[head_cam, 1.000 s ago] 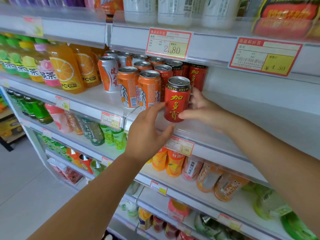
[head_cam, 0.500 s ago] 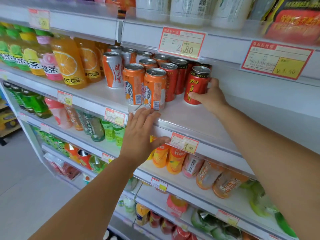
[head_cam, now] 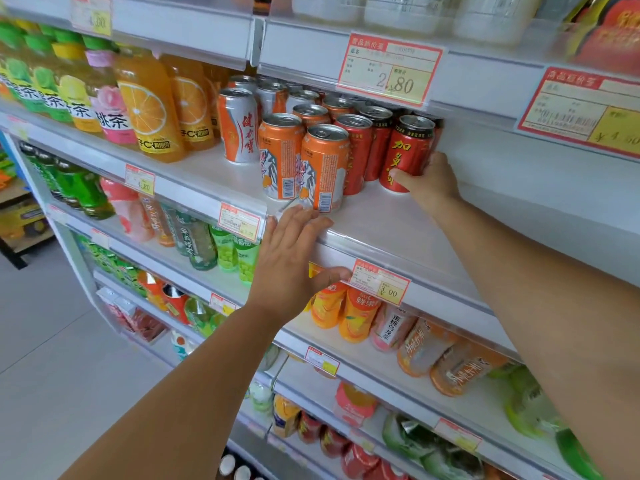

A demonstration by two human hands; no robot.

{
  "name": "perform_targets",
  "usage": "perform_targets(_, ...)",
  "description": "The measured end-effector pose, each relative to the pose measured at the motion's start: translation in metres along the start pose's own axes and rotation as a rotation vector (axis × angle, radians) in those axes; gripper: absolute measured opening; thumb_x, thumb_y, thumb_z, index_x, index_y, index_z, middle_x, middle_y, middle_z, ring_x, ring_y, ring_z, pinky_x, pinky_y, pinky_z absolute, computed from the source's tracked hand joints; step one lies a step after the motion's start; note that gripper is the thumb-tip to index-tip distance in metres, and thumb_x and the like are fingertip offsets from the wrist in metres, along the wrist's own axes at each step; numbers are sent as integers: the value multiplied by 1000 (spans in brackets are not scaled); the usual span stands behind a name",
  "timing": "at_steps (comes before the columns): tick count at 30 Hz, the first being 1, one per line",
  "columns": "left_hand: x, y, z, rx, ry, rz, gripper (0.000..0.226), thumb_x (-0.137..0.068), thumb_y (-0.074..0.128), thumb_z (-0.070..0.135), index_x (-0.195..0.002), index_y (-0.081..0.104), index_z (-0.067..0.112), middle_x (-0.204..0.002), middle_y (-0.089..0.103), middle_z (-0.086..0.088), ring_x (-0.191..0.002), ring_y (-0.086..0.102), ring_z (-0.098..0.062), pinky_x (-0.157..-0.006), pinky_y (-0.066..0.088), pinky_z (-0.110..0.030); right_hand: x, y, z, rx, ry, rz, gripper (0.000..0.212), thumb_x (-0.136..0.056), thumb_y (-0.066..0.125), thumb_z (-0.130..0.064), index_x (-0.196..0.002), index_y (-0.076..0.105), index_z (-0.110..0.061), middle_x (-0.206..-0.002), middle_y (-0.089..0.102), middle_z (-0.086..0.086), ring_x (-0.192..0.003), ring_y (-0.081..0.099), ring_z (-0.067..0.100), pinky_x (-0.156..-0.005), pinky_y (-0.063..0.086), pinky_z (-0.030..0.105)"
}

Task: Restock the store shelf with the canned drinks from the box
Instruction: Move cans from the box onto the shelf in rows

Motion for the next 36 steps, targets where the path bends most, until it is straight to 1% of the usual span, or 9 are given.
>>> perform_targets(3, 1, -9, 0, 78, 2, 9, 74, -79, 60, 65, -135, 49, 19, -145, 45, -2, -143, 29, -23, -115, 25, -55, 28, -9, -21, -19, 26, -47, 88, -64, 81, -48, -134, 44, -11, -125, 60, 6, -113, 59, 21, -93, 45, 26)
perform_targets(6, 23, -37, -11, 218, -50, 91, 67, -83, 62, 55, -137, 49, 18, -151, 40, 0, -145, 26, -14, -118, 23, -29, 78, -30, -53, 15, -159, 129, 49, -84, 69, -20, -127, 51, -4, -97, 59, 1, -91, 58, 15, -79, 42, 25)
perform_targets(9, 81, -63, -48, 200, -173, 96, 51, -89, 59, 45, -133, 53, 20, -146, 44, 3, -137, 36, -11, -109, 27, -16, 151, -25, -81, -160, -369, 244, 28, -85, 59, -18, -111, 56, -25, -91, 61, -3, -79, 58, 5, -77, 48, 22)
perform_targets(12, 156, -73, -105, 185, -343, -101, 42, -91, 62, 37, -130, 56, 22, -142, 46, 4, -130, 43, -13, -98, 41, -26, 222, 16, -93, -328, -400, 113, 27, -88, 57, -17, -102, 56, -40, -89, 60, -10, -84, 62, 21, -76, 53, 37)
perform_targets(15, 236, -76, -165, 110, -578, -282, 39, -89, 66, 27, -127, 59, 23, -138, 50, 4, -122, 52, -16, -92, 48, -31, 276, 92, -79, -366, -288, -191, 20, -89, 58, -20, -97, 59, -38, -89, 64, -7, -80, 63, 22, -69, 54, 33)
perform_targets(20, 368, -52, -233, 89, -1086, -512, 38, -89, 63, 25, -126, 58, 27, -132, 52, 4, -118, 55, -19, -96, 44, -31, 351, 256, 23, -64, 46, -843, 20, -95, 57, -21, -100, 58, -40, -103, 63, -21, -88, 62, -1, -63, 45, 9)
perform_targets(24, 469, -2, -263, 93, -1384, -631, 43, -90, 62, 25, -132, 53, 22, -136, 51, -3, -119, 53, -23, -94, 40, -29, 396, 355, 130, 180, 160, -1168, 32, -94, 58, -24, -126, 55, -28, -126, 59, -2, -99, 56, 4, -80, 42, 21)
perform_targets(29, 594, 102, -311, 154, -1612, -657, 41, -90, 60, 26, -130, 54, 26, -135, 53, 1, -116, 57, -20, -91, 44, -26, 433, 477, 252, 293, 234, -1283, 36, -95, 57, -18, -131, 53, -17, -114, 54, -6, -103, 56, 10, -71, 40, 15)
perform_targets(36, 720, 245, -403, 166, -1531, -655, 50, -91, 60, 34, -138, 42, 28, -140, 43, 9, -125, 46, -18, -91, 34, -26, 498, 649, 419, 417, 224, -1286, 38, -93, 58, -18, -130, 55, -22, -123, 60, -3, -102, 57, 12, -90, 44, 28)
Point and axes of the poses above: each hand's wrist, its own x-axis away from the middle knuckle, its own y-axis out of the palm, z = x × y, the point moved 6 cm from there along -x, towards the middle knuckle
